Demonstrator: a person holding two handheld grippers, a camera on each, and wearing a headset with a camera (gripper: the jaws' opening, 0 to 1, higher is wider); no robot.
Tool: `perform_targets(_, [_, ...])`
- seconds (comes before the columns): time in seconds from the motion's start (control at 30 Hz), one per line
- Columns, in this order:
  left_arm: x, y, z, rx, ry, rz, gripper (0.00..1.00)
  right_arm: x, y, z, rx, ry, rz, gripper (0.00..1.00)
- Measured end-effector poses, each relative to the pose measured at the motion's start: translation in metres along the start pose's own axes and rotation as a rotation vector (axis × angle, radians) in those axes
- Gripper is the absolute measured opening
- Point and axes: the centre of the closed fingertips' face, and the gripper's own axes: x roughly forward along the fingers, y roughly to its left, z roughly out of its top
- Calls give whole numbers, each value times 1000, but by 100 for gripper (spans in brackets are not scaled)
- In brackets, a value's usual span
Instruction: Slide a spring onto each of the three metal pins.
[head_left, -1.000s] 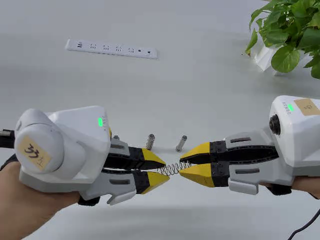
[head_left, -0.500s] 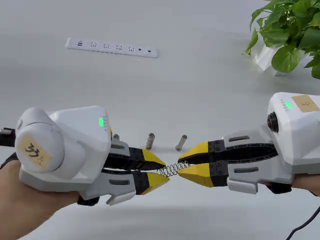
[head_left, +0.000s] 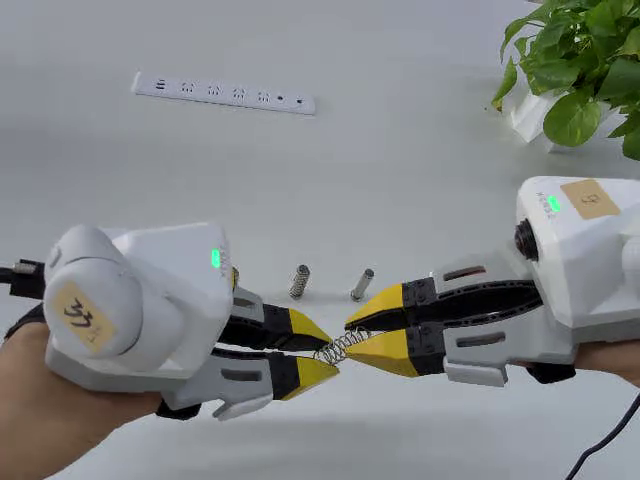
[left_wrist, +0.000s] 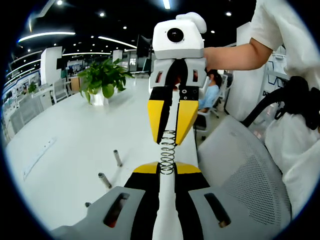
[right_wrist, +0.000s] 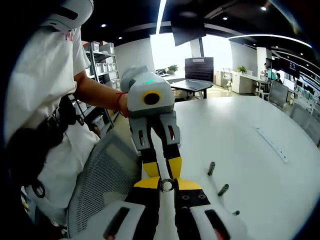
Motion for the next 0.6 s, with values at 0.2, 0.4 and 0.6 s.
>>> perform_targets(0.2, [0,-1,-1,0,3,-4,6,1,0,-1,-24,28,13,6])
perform_targets(0.4, [0,-1,-1,-6,-6,-6,6,1,-1,-2,-29,40,18,6])
perform_targets(0.6, [2,-1,-1,-9,-11,-8,6,1,-1,-3,-37,56,23,6])
